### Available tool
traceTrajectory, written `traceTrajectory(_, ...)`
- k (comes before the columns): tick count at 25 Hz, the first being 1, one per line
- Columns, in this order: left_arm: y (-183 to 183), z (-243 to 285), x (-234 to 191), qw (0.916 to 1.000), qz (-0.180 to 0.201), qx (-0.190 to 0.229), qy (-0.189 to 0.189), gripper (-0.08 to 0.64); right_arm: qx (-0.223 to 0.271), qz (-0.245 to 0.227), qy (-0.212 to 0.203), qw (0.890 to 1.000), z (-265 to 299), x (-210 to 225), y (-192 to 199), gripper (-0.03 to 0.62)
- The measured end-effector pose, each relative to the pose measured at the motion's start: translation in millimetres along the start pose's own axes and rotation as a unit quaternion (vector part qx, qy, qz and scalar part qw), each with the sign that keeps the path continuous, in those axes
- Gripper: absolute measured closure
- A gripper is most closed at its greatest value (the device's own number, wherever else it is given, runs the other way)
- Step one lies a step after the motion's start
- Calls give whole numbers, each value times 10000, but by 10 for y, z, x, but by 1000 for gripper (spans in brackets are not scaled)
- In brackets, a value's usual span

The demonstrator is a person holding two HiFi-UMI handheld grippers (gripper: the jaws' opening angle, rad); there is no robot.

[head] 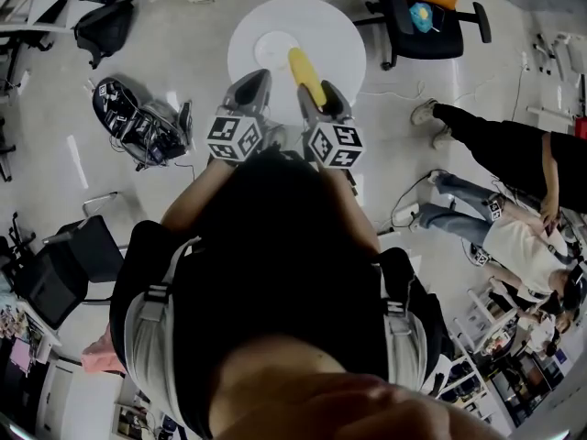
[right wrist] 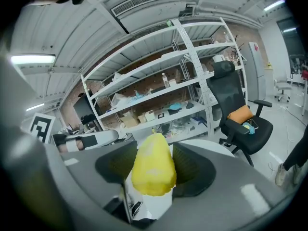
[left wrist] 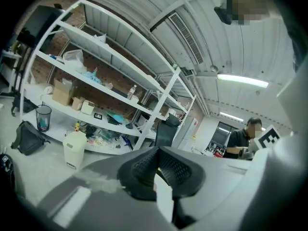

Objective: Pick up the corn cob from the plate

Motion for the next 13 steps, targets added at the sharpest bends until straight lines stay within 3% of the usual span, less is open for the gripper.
traceTrajectory(13,-159,-58,229,9995,235,187,119,555,915,-205,-113,9955,-575,-111,-461,350)
Point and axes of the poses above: the fingertips, and each gripper's own axes: z forward along the fingers, x to its right, y out of its underside, the point moved 6 cm from there along -z, backward along the fingers, and after that the axes turned 8 degrees about y, right-handed, at the moved point
